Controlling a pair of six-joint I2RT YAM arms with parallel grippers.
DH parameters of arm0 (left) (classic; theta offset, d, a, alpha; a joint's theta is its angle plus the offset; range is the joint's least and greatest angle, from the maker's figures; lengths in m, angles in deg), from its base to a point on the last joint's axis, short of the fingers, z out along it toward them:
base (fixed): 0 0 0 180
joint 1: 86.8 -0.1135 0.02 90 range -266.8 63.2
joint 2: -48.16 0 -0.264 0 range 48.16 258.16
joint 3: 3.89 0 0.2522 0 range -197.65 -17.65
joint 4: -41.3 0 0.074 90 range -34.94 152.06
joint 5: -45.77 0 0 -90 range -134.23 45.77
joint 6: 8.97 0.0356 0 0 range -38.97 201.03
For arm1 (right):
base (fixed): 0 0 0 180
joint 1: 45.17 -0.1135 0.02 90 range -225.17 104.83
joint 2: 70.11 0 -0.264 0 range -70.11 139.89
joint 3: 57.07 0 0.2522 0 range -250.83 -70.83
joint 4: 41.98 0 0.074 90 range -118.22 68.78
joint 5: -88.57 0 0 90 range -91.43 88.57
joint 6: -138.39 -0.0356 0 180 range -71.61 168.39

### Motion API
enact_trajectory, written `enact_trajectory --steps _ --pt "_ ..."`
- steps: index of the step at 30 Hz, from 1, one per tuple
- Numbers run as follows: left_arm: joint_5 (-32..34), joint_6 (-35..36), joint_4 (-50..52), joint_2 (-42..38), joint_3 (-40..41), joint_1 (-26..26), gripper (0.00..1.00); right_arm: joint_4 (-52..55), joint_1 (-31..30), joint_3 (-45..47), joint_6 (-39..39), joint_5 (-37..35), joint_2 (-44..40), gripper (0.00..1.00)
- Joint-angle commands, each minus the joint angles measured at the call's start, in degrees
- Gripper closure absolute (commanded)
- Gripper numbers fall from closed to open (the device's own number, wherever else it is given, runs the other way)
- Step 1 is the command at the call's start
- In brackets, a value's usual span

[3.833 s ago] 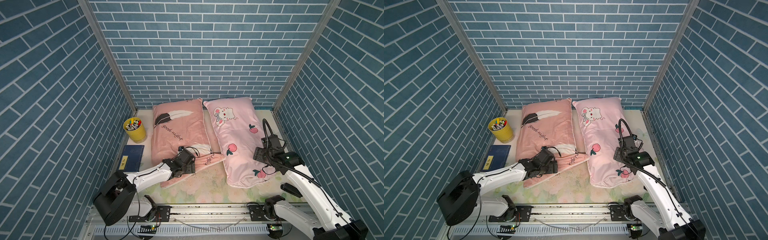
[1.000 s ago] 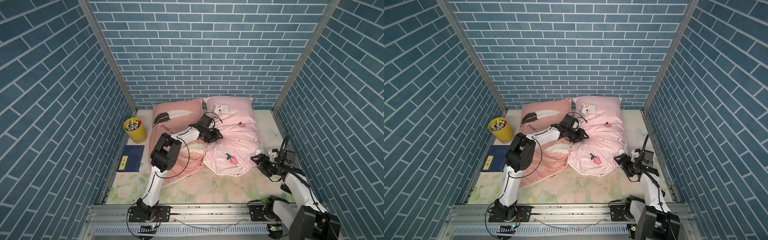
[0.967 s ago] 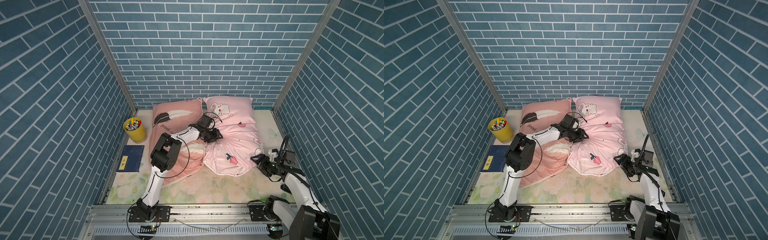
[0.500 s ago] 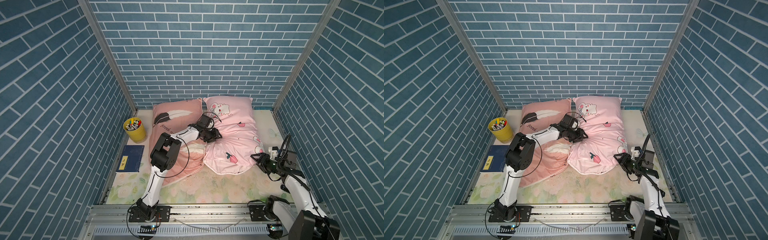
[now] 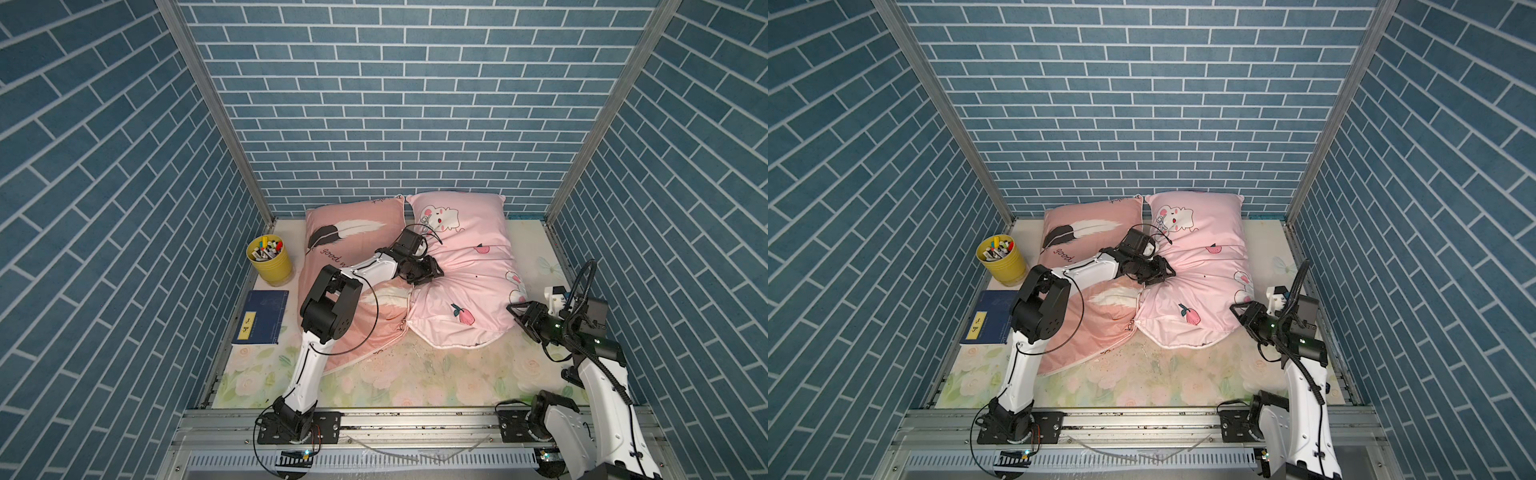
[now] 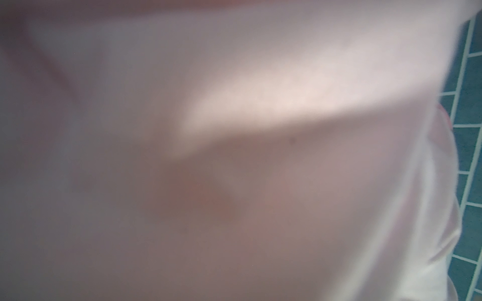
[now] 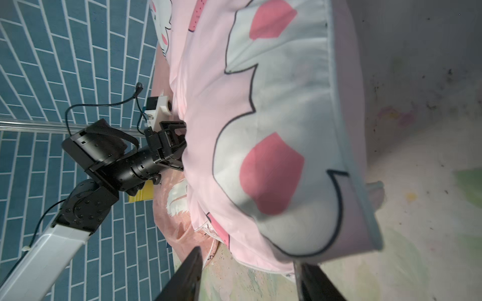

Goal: Zip up pillowcases
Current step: Pick up the pillowcase from the center of the board.

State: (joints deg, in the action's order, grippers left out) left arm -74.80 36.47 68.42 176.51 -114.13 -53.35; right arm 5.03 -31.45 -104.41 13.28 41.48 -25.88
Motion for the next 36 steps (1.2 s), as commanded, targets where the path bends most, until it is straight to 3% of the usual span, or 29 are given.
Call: enact_trajectory --steps 1,5,9,16,23,29,32,36 --pt "17.3 0.8 -0.1 5.3 1.7 -5.9 0.48 4.6 1.0 -0.6 2.3 -5.2 -2.0 0.48" --pt "17.2 -0.2 0.5 6.7 0.2 -6.9 0.49 -1.3 4.4 2.3 0.0 -4.8 -1.6 0.35" --pt "16.4 -0.1 1.8 8.3 -2.1 -7.4 0.50 -14.7 5.1 9.0 -4.2 4.2 3.8 0.22" --pt "16.1 0.5 4.4 9.8 -6.0 -7.8 0.50 -30.6 5.0 16.5 -5.3 7.7 11.1 0.20" --pt "15.9 -0.2 3.6 9.9 -6.2 -7.9 0.51 -48.5 3.8 17.2 -10.9 10.0 18.3 0.25" --pt "16.0 -0.6 3.6 10.2 -6.3 -7.9 0.51 -44.5 2.5 15.3 -10.4 10.1 16.4 0.41" --pt "16.0 -0.4 3.8 10.1 -6.3 -8.0 0.51 -35.6 2.6 12.8 -8.0 9.9 11.3 0.49" --pt "16.1 -0.4 4.0 9.8 -6.3 -8.1 0.51 -22.5 2.5 9.0 -4.6 9.2 3.3 0.53"
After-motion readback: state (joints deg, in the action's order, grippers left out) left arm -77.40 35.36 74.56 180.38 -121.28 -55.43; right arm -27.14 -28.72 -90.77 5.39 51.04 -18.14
